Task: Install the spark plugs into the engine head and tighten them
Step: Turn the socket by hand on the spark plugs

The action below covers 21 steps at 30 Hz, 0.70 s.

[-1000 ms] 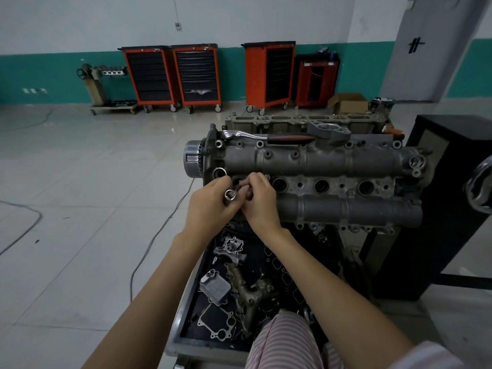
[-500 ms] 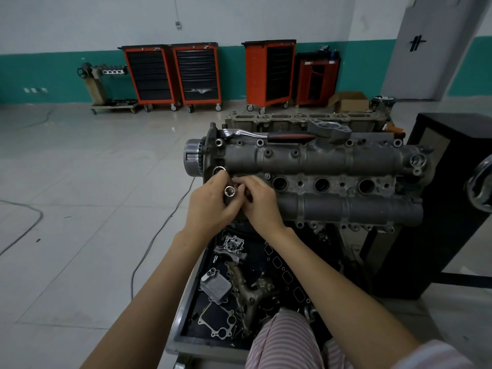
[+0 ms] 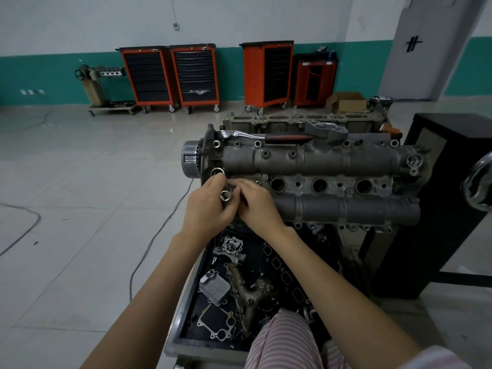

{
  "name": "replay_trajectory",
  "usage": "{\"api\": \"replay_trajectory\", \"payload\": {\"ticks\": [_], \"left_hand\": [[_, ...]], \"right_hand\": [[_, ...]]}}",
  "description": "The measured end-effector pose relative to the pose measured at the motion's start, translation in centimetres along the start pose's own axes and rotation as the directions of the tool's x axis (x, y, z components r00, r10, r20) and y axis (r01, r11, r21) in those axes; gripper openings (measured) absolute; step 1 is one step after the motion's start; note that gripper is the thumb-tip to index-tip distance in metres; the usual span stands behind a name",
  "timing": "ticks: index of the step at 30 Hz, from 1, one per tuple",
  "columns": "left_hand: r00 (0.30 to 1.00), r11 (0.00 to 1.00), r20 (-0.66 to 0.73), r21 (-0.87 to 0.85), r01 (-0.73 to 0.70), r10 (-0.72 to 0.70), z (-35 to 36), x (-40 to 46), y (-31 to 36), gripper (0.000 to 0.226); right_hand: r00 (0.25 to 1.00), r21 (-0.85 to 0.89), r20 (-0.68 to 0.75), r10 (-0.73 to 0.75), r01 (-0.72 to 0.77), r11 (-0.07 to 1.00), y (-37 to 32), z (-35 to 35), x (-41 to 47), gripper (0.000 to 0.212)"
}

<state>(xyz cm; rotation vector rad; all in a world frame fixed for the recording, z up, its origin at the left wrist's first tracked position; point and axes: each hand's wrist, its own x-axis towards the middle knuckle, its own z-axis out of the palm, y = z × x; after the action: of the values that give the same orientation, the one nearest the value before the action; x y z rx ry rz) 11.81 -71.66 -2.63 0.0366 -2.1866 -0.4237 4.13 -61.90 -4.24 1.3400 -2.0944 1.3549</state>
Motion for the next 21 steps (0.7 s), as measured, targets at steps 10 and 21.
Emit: {"api": "replay_trajectory", "payload": {"ticks": [10, 21], "left_hand": [[1.000, 1.000, -0.015, 0.011, 0.001, -0.001, -0.2, 0.7, 0.7, 0.048], [0.998, 0.999, 0.062, -0.032, 0.027, -0.025, -0.6, 0.4, -0.2, 0.035]], "right_hand": [[0.975, 0.087, -0.165, 0.148, -0.135, 0.987, -0.4, 0.7, 0.2, 0.012], [0.999, -0.042, 0.034, -0.005, 0.006, 0.999, -0.2, -0.2, 0.1, 0.040]]}}
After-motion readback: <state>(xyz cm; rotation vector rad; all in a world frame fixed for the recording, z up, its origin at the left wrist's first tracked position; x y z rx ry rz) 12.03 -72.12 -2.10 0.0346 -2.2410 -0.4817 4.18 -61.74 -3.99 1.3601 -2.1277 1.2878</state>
